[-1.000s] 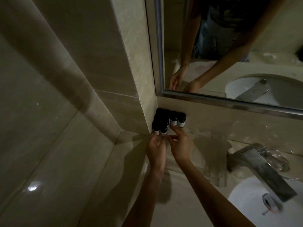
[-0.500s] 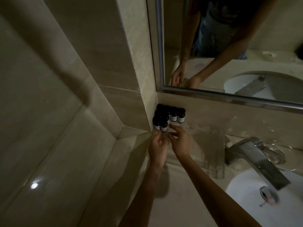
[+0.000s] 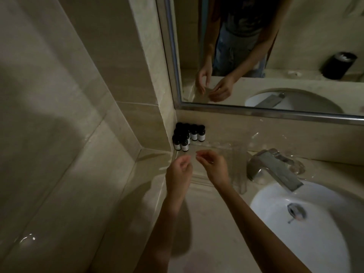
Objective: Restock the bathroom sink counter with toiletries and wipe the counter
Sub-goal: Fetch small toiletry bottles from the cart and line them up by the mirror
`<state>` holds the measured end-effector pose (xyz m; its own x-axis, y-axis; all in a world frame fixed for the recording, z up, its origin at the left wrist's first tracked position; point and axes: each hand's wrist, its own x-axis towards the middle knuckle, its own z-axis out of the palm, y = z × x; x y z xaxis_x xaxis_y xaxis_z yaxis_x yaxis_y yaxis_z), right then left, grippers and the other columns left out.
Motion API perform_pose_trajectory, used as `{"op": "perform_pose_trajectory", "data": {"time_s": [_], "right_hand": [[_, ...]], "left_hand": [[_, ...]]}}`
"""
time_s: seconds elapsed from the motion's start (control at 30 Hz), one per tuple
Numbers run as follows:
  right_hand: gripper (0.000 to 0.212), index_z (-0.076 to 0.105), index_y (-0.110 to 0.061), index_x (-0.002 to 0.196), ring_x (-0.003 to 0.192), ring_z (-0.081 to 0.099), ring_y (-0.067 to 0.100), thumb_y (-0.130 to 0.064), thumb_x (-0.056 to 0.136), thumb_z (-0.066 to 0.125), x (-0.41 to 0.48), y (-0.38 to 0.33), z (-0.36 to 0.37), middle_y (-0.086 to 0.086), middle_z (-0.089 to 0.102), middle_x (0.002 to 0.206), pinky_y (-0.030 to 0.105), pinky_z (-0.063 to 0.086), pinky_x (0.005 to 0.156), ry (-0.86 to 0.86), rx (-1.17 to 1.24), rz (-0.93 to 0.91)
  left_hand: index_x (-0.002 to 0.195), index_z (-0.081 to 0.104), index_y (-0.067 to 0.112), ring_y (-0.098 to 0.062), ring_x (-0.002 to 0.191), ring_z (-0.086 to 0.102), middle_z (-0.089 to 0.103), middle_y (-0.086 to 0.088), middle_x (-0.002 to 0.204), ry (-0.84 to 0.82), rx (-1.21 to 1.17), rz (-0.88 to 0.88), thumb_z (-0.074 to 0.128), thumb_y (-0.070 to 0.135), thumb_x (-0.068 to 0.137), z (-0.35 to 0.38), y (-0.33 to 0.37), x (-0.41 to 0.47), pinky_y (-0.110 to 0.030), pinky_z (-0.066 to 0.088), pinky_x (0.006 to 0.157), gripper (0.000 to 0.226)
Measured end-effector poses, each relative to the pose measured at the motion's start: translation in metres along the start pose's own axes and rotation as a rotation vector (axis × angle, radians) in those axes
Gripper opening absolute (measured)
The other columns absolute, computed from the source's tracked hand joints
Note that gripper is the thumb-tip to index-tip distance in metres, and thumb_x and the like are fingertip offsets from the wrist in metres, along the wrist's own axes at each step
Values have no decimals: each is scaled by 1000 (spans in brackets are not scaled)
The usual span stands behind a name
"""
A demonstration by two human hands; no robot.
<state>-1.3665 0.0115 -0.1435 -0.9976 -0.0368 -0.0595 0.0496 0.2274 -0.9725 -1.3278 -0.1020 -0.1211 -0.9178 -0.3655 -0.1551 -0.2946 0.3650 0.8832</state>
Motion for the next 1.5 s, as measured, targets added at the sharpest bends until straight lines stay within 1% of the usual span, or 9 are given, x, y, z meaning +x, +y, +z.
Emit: {"op": "perform_pose_trajectory", "data": {"time_s": [0.13,0.33,0.47,0.57,0.67,0.8,0.97,1.23,1.5], "right_hand": [[12,69,-27,90,86,65,5,-16,87,67,-26,-26,-22,-11,69,89,27,52,86,20,-8,-37],[11,69,-29,89,83,65,-5,-19,86,70,-64,-59,-59,-21,68,86,16,50,81,61,-126,-169],[8,72,-21,91,83,65,-2,-16,85,71,-88,-79,-75,-14,70,89,16,50,79,65,-167,-243],[10,72,-21,93,84,64,-3,-19,84,72,-103,-89,-84,-12,71,92,14,49,77,36,-228,-297],[14,71,-24,98,89,63,-2,-26,85,71,-119,-91,-89,-14,70,95,17,49,80,-8,-332,-344],[18,70,-26,103,90,60,-2,-27,84,71,-137,-85,-91,-14,68,100,21,50,80,-25,-470,-372],[21,68,-29,105,90,59,-2,-29,85,70,-156,-66,-90,-14,67,104,24,52,78,-78,-625,-359],[18,68,-33,102,87,57,-9,-33,84,71,-176,-49,-77,-19,67,101,14,46,75,-157,-590,-276],[18,68,-32,104,90,60,-2,-35,86,68,-191,-45,-66,-17,66,103,23,51,80,-188,-582,-245]], "left_hand": [[116,66,17,-7,105,62,68,5,114,-42,60,97,58,16,91,-14,21,-27,-14,43,84,26],[115,66,21,-6,102,62,67,11,112,-28,187,261,59,16,92,-43,43,-69,-20,46,86,25],[116,66,23,-8,101,62,68,10,112,-15,319,374,60,17,90,-59,50,-86,-20,45,84,27],[114,67,23,-11,101,63,69,9,110,-1,356,425,62,19,89,-67,57,-97,-25,47,85,26],[115,66,24,-8,102,62,67,12,112,-8,372,464,62,19,90,-73,58,-113,-20,44,83,27],[114,65,26,-6,104,61,67,14,111,-34,405,473,61,21,90,-75,43,-137,-18,43,84,25],[117,63,29,-2,104,59,65,16,114,-94,486,435,57,26,93,-71,23,-159,-9,34,80,25],[119,61,30,-3,106,58,63,15,117,-109,512,377,55,25,94,-75,12,-171,-10,36,80,26],[122,59,32,4,103,55,63,18,117,-104,482,339,54,27,95,-78,4,-185,-2,31,74,27]]}}
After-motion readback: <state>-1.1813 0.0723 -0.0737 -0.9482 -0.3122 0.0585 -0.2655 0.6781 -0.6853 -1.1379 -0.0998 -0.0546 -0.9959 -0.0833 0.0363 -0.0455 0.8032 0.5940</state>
